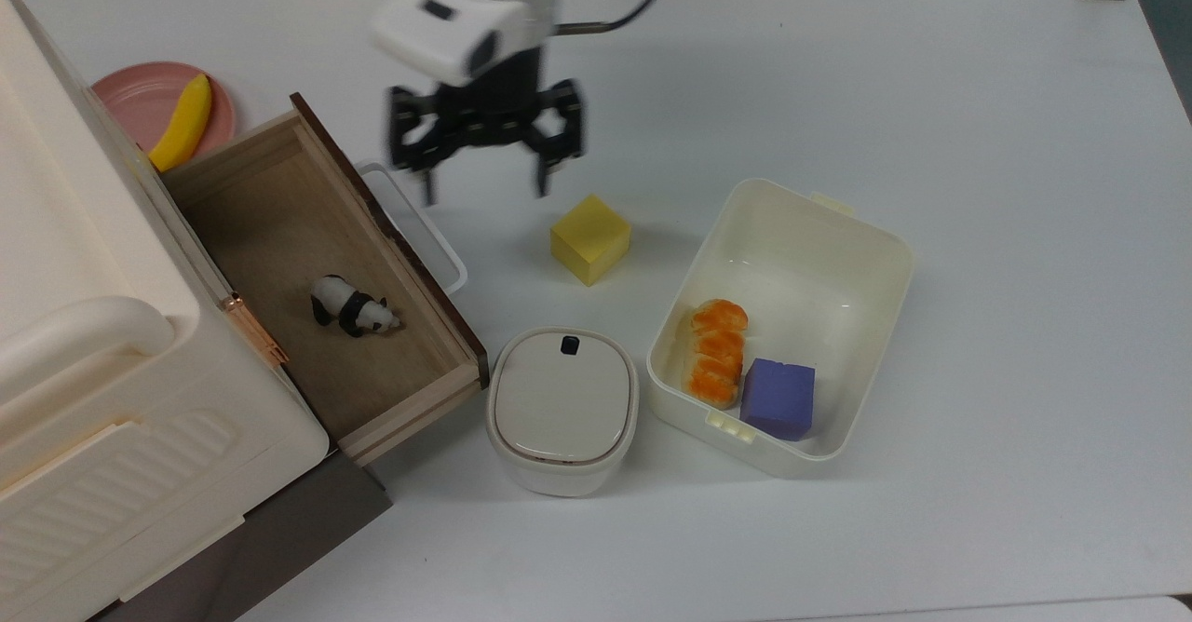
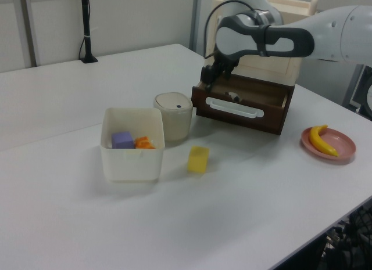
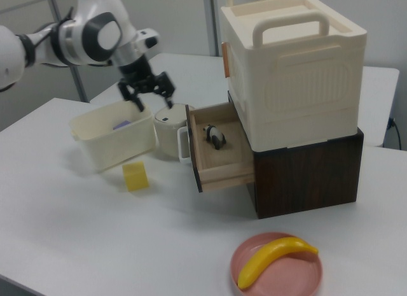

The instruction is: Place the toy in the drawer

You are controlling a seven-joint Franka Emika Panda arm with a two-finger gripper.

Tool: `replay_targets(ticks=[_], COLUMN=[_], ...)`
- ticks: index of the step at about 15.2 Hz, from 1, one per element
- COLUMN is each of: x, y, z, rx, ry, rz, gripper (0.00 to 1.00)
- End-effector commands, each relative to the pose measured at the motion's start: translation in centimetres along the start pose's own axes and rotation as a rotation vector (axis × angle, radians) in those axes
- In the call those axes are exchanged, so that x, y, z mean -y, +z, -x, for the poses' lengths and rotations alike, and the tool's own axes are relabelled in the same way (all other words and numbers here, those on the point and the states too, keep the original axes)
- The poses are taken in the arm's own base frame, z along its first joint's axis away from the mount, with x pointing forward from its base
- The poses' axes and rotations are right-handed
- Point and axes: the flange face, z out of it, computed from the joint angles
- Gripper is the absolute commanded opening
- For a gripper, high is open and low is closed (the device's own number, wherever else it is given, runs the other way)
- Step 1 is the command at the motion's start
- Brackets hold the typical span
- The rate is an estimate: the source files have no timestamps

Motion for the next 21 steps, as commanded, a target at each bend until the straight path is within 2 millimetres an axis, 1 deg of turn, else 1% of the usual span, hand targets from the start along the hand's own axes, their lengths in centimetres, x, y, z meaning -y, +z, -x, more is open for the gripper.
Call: replay_targets(ticks=[1,3,5,6,7,10,16,21], x=[3.9,4.4,4.1,4.0,3.8,1.2,1.3,1.4], y=[-2.1,-3.6,-5.6,-6.3,-6.6,-6.4,-6.6,-6.2], z=[2.8,3.9,5.3,6.1,6.4,6.6,7.0,7.0], rx=[0.166,0.208,0.207,0.208,0.208,0.206,0.226,0.23], ry=[0.153,0.216,0.242,0.244,0.241,0.283,0.277,0.277], rz=[-0.065,-0.121,-0.173,-0.174,-0.174,-0.182,-0.198,-0.198], gripper=[1.0,1.0,1.0,1.0,1.0,1.0,1.0,1.0])
